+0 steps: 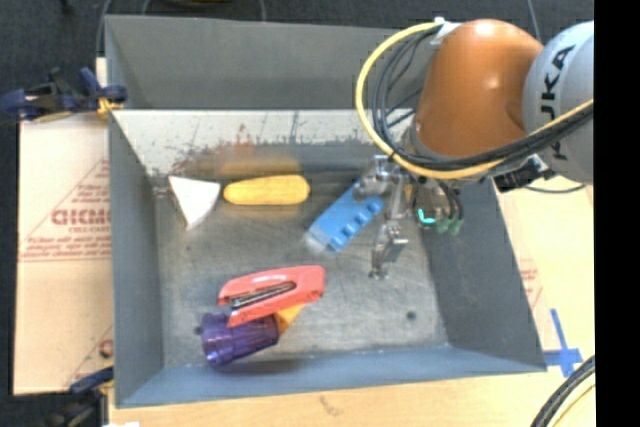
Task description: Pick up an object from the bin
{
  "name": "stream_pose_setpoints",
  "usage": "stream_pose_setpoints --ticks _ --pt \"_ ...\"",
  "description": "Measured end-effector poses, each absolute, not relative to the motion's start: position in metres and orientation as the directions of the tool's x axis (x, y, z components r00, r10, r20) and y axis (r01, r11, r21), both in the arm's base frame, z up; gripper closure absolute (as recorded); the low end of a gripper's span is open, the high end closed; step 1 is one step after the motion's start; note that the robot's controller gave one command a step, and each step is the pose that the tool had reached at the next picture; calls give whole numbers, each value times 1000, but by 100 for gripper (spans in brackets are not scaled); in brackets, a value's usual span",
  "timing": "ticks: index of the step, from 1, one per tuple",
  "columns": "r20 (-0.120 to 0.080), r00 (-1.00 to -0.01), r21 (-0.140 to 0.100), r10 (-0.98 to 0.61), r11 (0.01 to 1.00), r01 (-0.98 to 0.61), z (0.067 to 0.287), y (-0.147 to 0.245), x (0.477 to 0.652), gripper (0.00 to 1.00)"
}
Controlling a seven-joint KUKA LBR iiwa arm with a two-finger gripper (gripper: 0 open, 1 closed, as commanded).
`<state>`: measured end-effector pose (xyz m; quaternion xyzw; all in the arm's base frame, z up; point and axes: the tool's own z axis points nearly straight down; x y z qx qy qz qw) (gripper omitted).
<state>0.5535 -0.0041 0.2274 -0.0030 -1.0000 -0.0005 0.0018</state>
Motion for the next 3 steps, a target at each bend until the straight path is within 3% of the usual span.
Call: stream_pose_setpoints --ticks 1,2,3 --pt "-4 -1000 1 6 1000 6 231 -4 555 0" --pt "-11 -1000 0 2 1000 2 165 -17 597 0" --pt "-2 -997 -3 -80 997 -80 151 51 587 0"
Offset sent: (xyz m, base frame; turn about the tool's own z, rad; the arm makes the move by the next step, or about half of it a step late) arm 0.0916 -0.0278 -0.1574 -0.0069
